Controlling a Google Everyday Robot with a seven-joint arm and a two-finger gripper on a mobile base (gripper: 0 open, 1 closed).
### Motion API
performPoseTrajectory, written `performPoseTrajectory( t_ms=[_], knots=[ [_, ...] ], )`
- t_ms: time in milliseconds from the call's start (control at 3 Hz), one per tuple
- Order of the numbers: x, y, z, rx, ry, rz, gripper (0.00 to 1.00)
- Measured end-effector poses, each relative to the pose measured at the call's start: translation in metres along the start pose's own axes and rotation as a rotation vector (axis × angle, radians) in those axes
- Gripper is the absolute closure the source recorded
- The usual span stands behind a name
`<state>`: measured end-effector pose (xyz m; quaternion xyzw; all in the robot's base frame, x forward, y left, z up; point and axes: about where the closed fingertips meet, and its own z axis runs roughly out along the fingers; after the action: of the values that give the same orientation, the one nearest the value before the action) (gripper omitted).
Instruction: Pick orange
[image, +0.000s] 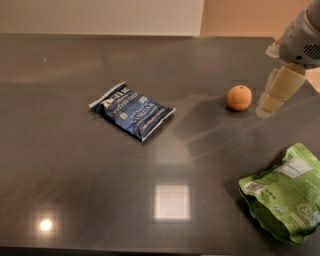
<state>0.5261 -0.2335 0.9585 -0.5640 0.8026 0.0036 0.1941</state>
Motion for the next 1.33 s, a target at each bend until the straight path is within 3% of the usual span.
performPoseTrajectory(
  t_ms=[667, 1333],
  knots=[
    [0.009, -0.037, 0.043, -0.023, -0.060, 0.114, 0.00],
    [0.028, -0.054, 0.077, -0.072, -0.096, 0.191, 0.00]
  ],
)
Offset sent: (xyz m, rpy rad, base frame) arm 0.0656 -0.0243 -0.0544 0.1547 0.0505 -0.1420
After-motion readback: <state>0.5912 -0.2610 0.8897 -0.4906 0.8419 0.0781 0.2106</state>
